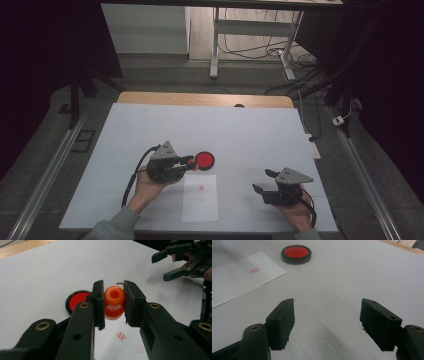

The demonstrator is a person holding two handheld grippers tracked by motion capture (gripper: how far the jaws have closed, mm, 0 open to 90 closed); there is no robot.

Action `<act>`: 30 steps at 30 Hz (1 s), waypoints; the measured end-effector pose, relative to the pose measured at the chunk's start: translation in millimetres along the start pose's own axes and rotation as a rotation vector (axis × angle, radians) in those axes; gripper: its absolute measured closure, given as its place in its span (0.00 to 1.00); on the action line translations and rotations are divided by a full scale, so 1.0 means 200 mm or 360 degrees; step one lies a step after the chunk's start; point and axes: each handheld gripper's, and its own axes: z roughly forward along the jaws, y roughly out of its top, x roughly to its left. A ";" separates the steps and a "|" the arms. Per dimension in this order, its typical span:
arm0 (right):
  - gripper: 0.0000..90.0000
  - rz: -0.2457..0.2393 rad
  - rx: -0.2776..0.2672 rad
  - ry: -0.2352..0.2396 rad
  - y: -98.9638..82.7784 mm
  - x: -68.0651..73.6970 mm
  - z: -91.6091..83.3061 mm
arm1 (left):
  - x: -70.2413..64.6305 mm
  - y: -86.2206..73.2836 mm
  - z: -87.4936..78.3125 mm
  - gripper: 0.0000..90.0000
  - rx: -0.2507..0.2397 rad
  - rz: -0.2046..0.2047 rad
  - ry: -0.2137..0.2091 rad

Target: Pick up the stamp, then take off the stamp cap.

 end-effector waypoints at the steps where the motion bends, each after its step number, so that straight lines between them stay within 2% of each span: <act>1: 0.31 0.0000 0.0000 0.0000 0.00 0.00 0.00 | 0.00 0.00 0.00 0.80 0.0002 0.0006 0.0000; 9: 0.31 -0.0021 -0.0011 0.0004 0.01 0.01 0.00 | -0.02 0.00 0.00 0.80 -0.0006 0.0006 0.0000; 15: 0.30 -0.0001 -0.0035 -0.0004 0.01 0.02 0.02 | -0.01 0.00 -0.01 0.80 -0.0009 0.0002 -0.0003; 22: 0.31 0.0015 -0.0057 0.0029 0.05 0.06 0.04 | -0.01 0.00 -0.01 0.80 -0.0005 0.0002 -0.0002; 30: 0.33 0.0036 -0.0037 0.0066 0.08 0.08 0.06 | -0.01 0.00 -0.01 0.80 -0.0005 -0.0003 0.0004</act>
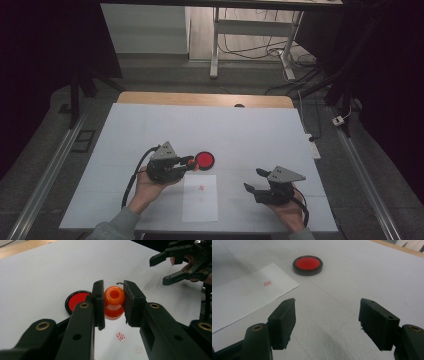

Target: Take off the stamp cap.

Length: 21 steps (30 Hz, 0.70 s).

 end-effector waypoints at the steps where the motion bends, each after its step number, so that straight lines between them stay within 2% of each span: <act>1: 0.33 0.0002 -0.0011 0.0002 0.00 0.01 0.00 | 0.00 0.00 0.00 0.80 -0.0002 -0.0003 -0.0001; 21: 0.35 -0.0038 -0.0011 0.0052 0.05 0.06 0.05 | 0.00 -0.01 0.02 0.80 0.0012 -0.0006 -0.0008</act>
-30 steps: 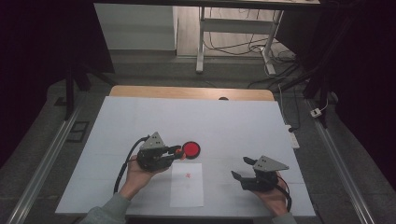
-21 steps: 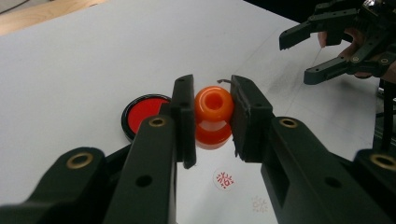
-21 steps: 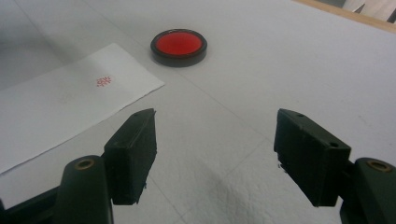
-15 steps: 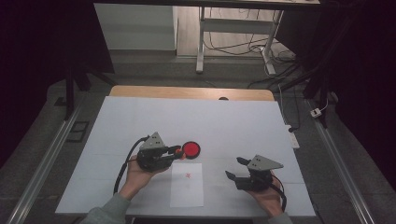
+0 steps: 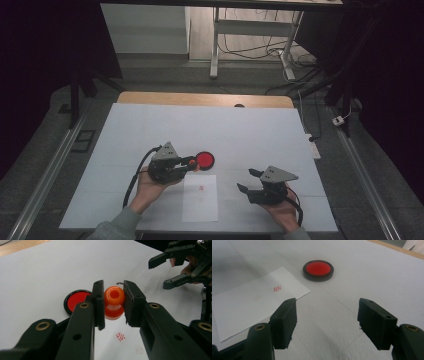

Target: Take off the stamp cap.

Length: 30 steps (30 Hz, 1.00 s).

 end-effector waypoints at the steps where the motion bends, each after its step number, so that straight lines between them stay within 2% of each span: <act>1: 0.35 -0.0006 -0.0008 0.0004 0.00 0.00 0.00 | 0.00 0.00 0.00 0.80 0.0001 0.0000 -0.0001; 18: 0.36 -0.0070 0.0024 0.0065 0.03 0.08 0.09 | 0.00 -0.01 0.01 0.80 0.0002 -0.0019 -0.0003; 30: 0.36 -0.0114 0.0010 0.0112 0.10 0.16 0.19 | 0.00 -0.02 0.01 0.80 -0.0006 -0.0022 -0.0021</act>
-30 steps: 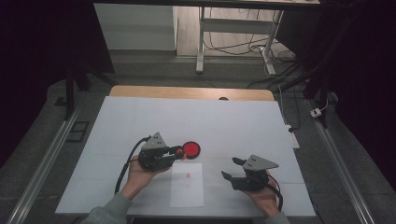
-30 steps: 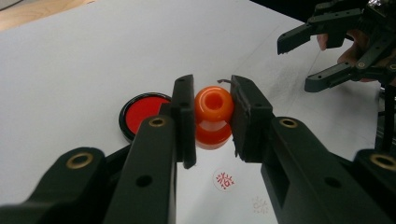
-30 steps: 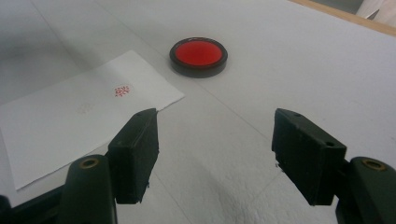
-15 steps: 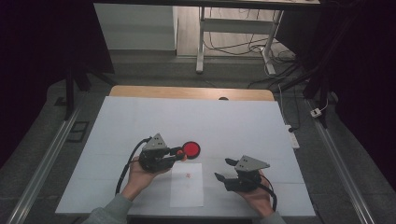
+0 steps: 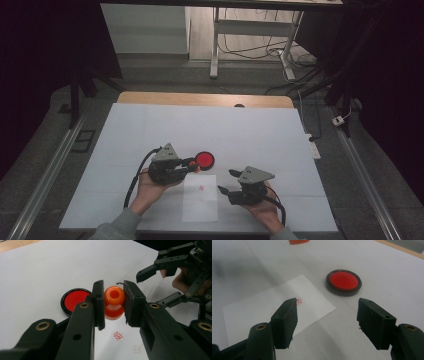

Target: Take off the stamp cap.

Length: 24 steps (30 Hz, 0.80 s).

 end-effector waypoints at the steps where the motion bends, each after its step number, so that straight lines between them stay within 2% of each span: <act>1: 0.36 -0.0004 -0.0014 0.0017 0.01 0.00 0.01 | 0.00 0.00 0.00 0.80 0.0001 -0.0001 0.0000; 7: 0.37 -0.0032 -0.0026 0.0059 0.07 0.05 0.08 | 0.00 0.00 0.00 0.80 0.0003 -0.0006 -0.0005; 24: 0.37 -0.0084 -0.0017 0.0113 0.13 0.11 0.17 | 0.00 -0.01 0.02 0.80 0.0022 -0.0014 -0.0018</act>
